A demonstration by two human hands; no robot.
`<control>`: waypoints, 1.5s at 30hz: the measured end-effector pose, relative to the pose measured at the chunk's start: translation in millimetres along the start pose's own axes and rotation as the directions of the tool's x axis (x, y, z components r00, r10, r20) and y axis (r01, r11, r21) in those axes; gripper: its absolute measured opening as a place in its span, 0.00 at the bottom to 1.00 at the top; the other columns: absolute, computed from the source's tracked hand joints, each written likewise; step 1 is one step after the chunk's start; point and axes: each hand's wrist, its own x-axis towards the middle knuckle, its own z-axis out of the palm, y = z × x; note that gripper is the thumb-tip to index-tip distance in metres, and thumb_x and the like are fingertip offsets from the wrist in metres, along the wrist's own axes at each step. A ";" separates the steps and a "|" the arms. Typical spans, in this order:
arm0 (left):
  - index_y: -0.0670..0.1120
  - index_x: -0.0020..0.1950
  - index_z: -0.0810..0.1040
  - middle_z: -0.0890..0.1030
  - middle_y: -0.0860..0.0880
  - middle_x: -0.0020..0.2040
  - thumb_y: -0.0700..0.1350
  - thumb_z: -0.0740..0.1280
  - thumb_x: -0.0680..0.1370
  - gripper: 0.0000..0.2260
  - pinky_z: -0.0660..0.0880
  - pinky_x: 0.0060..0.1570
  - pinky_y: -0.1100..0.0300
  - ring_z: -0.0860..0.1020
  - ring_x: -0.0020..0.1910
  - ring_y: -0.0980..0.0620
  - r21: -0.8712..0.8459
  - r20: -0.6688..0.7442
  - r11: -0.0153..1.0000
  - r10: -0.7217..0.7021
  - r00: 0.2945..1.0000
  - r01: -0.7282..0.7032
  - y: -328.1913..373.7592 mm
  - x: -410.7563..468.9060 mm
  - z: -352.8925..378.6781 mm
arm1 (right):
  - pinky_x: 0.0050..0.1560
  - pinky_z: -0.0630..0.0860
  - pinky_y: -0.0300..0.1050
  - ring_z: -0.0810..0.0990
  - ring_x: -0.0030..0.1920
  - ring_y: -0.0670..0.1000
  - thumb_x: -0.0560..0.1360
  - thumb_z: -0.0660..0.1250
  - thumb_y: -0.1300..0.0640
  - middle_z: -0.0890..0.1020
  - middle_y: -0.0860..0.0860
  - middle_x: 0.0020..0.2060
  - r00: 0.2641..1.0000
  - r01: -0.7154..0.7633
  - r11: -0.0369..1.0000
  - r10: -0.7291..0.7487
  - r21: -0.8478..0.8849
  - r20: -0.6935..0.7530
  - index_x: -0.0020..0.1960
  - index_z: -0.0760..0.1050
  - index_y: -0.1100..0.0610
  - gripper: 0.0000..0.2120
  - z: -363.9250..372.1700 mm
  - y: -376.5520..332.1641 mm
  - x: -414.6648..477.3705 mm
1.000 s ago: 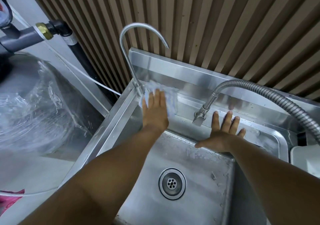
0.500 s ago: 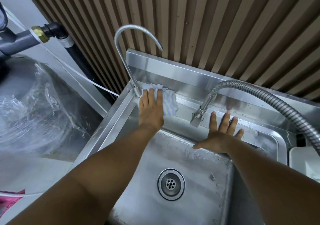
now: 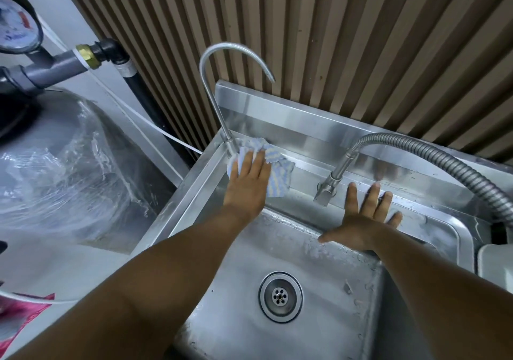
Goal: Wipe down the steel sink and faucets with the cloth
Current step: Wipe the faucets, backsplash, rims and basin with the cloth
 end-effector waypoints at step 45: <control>0.48 0.36 0.66 0.64 0.48 0.37 0.39 0.60 0.73 0.07 0.70 0.42 0.56 0.70 0.34 0.48 -0.404 0.523 -0.897 -0.066 0.850 0.179 -8.0 -25.2 -76.5 | 0.74 0.36 0.69 0.20 0.72 0.64 0.66 0.66 0.24 0.17 0.57 0.70 0.988 0.006 0.999 -0.014 -0.052 -0.153 0.74 0.20 0.46 0.64 16.1 4.7 9.0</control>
